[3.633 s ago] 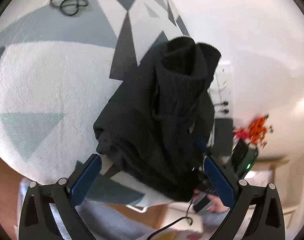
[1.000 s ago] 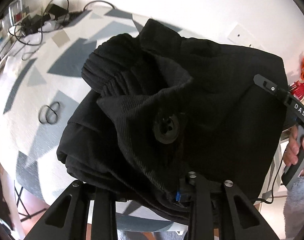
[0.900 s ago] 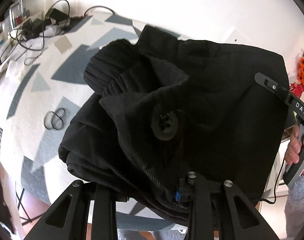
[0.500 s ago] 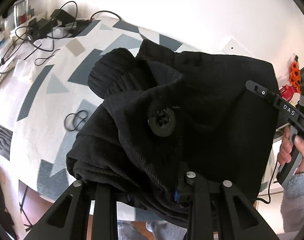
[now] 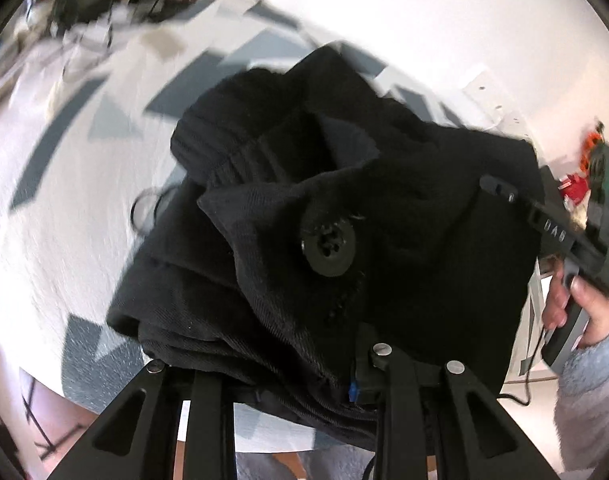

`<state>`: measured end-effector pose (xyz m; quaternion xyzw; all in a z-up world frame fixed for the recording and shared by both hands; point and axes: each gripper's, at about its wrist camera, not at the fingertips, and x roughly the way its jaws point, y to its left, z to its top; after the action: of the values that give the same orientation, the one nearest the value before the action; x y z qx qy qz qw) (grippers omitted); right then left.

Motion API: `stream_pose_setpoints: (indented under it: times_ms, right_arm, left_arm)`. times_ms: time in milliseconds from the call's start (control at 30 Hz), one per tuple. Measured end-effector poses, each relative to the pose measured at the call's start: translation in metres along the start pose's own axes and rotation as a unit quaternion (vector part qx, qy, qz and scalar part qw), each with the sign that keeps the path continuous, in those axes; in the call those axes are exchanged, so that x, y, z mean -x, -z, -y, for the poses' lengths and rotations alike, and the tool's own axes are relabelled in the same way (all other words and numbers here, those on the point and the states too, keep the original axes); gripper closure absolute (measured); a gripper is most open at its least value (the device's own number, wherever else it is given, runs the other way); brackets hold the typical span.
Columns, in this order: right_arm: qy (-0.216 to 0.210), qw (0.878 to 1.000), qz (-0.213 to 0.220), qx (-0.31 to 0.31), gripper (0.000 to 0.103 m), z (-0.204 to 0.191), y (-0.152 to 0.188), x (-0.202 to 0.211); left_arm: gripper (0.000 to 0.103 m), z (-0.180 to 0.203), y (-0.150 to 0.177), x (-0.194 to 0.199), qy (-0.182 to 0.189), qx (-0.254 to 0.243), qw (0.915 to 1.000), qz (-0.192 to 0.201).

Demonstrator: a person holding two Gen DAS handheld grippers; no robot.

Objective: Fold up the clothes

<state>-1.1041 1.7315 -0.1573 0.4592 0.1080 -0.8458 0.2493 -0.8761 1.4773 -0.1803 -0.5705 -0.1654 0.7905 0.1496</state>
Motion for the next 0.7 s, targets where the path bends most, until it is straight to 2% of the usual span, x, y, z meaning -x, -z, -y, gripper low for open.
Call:
stream_pose_setpoints:
  times_ms: [33, 133, 200, 267, 400, 467, 567, 700]
  right_arm:
    - [-0.007, 1.0, -0.008, -0.012, 0.082, 0.003, 0.003, -0.005]
    - [-0.046, 0.997, -0.019, -0.064, 0.063, 0.018, 0.01, -0.011]
    - [-0.079, 0.991, -0.023, -0.106, 0.039, 0.031, 0.015, -0.013]
    - [-0.104, 0.985, -0.026, -0.135, 0.034, 0.042, 0.019, -0.013]
    - [-0.13, 0.974, -0.036, -0.183, 0.023, 0.058, 0.035, -0.021]
    - [-0.136, 0.971, -0.046, -0.193, 0.022, 0.061, 0.042, -0.029]
    - [-0.144, 0.967, -0.037, -0.204, 0.018, 0.059, 0.05, -0.032]
    - [-0.147, 0.969, -0.036, -0.195, 0.007, 0.052, 0.049, -0.037]
  left_arm:
    - [0.075, -0.005, 0.0, -0.001, 0.008, 0.01, 0.9999, -0.004]
    - [0.07, -0.015, 0.002, -0.002, 0.024, 0.029, 0.9992, -0.012]
    - [0.062, -0.021, 0.003, -0.002, 0.031, 0.04, 0.9986, -0.016]
    - [0.056, -0.028, 0.005, -0.001, 0.056, 0.053, 0.9968, -0.024]
    - [0.035, -0.049, 0.014, 0.01, 0.099, 0.076, 0.9918, -0.026]
    - [0.029, -0.056, 0.02, 0.024, 0.1, 0.082, 0.9915, -0.012]
    - [0.029, -0.061, 0.023, 0.043, 0.086, 0.076, 0.9933, 0.015]
    - [0.029, -0.07, 0.015, 0.045, 0.062, 0.079, 0.9947, 0.022]
